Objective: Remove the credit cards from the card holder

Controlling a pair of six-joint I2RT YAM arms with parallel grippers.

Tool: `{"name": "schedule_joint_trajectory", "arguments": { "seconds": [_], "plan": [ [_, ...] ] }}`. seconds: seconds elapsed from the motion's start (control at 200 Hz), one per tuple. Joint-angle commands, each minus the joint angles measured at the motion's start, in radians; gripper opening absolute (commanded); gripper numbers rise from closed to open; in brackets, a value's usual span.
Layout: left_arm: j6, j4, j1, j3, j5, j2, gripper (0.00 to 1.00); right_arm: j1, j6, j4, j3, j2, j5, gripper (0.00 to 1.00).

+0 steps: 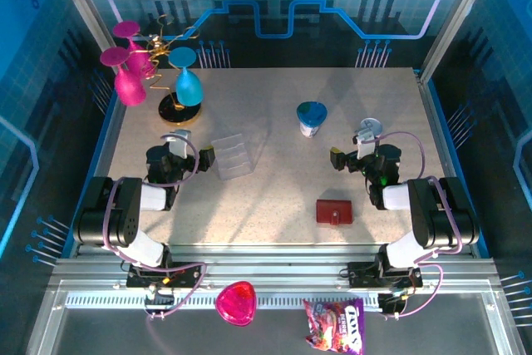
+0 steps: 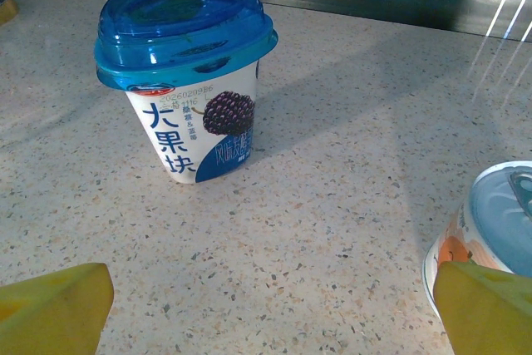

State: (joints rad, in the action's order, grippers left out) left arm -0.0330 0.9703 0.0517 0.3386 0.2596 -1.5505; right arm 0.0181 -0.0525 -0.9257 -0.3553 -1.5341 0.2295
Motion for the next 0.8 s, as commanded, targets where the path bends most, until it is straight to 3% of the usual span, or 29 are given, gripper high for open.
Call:
{"name": "schedule_joint_trajectory", "arguments": {
  "seconds": [0.0, 0.455, 0.655, 0.795],
  "plan": [
    [-0.002, 0.005, 0.014, 0.02, 0.022, -0.003, 0.99, -0.012, 0.002, -0.012, -0.017, -0.006, 0.013, 1.0],
    [0.02, -0.028, 0.011, 0.023, -0.062, 0.035, 0.99, 0.007, -0.006, 0.007, -0.013, 0.025, -0.036, 1.0],
    [0.042, -0.251, -0.013, 0.089, -0.178, 0.137, 0.99, 0.013, -0.011, 0.135, -0.033, 0.125, -0.055, 1.0],
    [0.07, -0.573, -0.052, 0.206, -0.299, 0.203, 0.99, 0.031, -0.034, 0.272, -0.062, 0.194, -0.078, 1.0]
  ]
}}
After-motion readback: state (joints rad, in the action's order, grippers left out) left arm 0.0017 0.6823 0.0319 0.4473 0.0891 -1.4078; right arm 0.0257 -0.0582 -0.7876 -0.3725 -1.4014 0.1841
